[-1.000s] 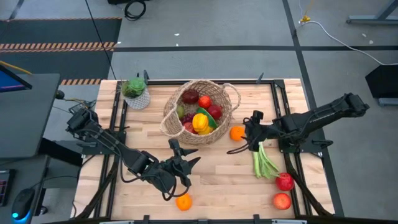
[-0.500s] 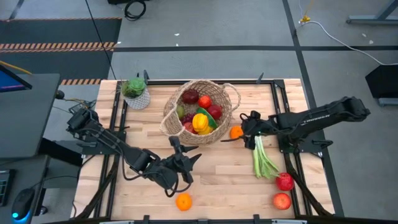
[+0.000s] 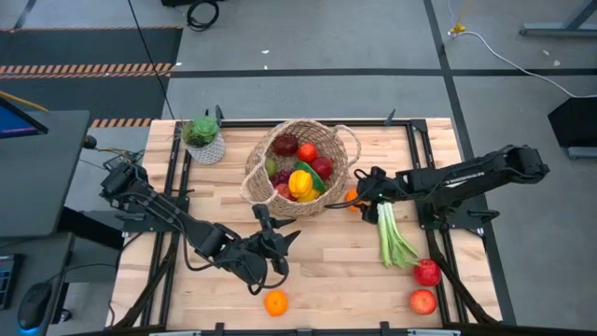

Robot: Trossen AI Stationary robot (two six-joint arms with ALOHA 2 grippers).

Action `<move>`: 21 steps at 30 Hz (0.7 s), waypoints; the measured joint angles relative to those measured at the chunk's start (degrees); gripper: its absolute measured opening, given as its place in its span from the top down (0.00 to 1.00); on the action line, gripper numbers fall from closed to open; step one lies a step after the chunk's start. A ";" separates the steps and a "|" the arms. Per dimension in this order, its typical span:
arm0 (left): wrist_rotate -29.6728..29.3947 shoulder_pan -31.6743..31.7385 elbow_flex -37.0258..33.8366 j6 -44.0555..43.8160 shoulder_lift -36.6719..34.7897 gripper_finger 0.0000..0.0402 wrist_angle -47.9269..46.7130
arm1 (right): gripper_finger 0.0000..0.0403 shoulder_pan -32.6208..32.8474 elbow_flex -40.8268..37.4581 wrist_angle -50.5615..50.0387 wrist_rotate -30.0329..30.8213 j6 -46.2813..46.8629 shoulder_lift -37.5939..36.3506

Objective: Build produce basket
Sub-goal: Put the orange into the basket

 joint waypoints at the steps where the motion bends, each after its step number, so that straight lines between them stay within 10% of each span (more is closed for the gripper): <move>1: 0.00 0.00 0.00 -0.30 0.00 0.60 -0.03 | 0.23 -0.22 0.02 0.61 0.10 -0.36 0.82; 21: 0.00 0.00 0.00 -0.22 0.00 0.60 -0.02 | 0.23 -0.88 0.33 6.91 -0.26 0.11 8.05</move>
